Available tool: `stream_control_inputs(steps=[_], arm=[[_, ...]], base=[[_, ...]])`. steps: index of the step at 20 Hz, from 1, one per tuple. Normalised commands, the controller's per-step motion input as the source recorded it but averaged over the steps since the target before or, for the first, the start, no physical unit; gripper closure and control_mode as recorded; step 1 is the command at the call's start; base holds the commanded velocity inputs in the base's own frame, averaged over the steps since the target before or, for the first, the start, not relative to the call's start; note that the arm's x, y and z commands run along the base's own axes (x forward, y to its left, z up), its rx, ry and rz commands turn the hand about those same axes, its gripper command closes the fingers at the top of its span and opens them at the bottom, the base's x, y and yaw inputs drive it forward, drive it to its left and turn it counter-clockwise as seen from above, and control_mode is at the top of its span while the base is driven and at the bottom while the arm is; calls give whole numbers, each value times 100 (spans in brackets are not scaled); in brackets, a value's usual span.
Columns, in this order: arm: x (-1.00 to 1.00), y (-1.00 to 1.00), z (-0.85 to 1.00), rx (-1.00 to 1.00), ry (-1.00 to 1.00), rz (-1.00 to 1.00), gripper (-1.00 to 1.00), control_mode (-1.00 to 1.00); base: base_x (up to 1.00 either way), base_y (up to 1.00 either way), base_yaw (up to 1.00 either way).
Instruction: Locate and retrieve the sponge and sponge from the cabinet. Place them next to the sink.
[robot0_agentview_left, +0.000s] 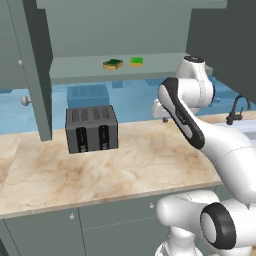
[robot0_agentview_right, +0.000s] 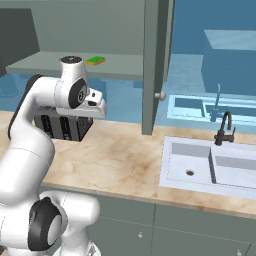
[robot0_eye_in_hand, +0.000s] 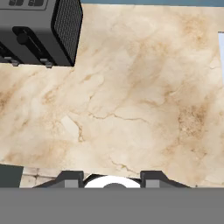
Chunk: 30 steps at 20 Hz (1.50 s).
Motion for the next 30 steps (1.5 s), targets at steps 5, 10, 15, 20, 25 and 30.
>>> stream_control_inputs(steps=[5,10,15,20,25,30], arm=[[0,6,0,0,0,0,-100,-100],[0,14,2,-2,-3,0,-100,-100],[-4,2,12,-1,-6,0,-100,-100],[-7,9,32,0,-15,-1,-100,-100],[-9,12,44,0,-15,0,-100,-100],[-1,16,43,0,-15,0,-100,-100]], base=[[0,0,0],[0,0,0],[0,0,0],[0,0,0],[0,0,0],[0,0,0]])
